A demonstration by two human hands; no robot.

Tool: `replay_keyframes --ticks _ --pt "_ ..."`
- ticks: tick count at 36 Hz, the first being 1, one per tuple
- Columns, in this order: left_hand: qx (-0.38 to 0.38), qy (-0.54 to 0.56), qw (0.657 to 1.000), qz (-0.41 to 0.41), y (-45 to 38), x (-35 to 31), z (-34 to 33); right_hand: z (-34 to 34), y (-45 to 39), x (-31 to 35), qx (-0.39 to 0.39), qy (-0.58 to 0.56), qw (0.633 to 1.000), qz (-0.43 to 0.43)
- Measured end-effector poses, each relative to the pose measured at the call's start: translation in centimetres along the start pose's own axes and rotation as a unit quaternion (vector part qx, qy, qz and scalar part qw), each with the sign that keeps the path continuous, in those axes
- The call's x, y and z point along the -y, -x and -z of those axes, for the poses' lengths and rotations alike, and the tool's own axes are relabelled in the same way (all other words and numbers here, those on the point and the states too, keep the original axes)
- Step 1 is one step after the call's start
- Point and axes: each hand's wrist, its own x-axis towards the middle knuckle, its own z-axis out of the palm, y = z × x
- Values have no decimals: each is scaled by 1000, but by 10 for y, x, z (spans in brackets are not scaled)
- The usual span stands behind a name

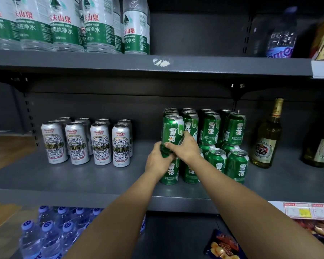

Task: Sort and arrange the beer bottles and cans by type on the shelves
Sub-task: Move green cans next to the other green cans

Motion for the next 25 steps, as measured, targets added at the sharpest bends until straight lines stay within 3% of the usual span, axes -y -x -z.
replay_keyframes --ticks 9,14,20,25 --pt "-19 -34 999 1 3 -7 2 4 7 -4 4 7 1000 -2" --pt "-106 -147 983 -38 17 -11 9 7 13 -6 -14 -7 1000 4" --pt "-202 -136 966 -91 38 -16 11 20 26 -6 -92 -6 996 2" --pt "-179 -126 960 -174 54 -35 -7 39 31 -18 -164 1 986 -15"
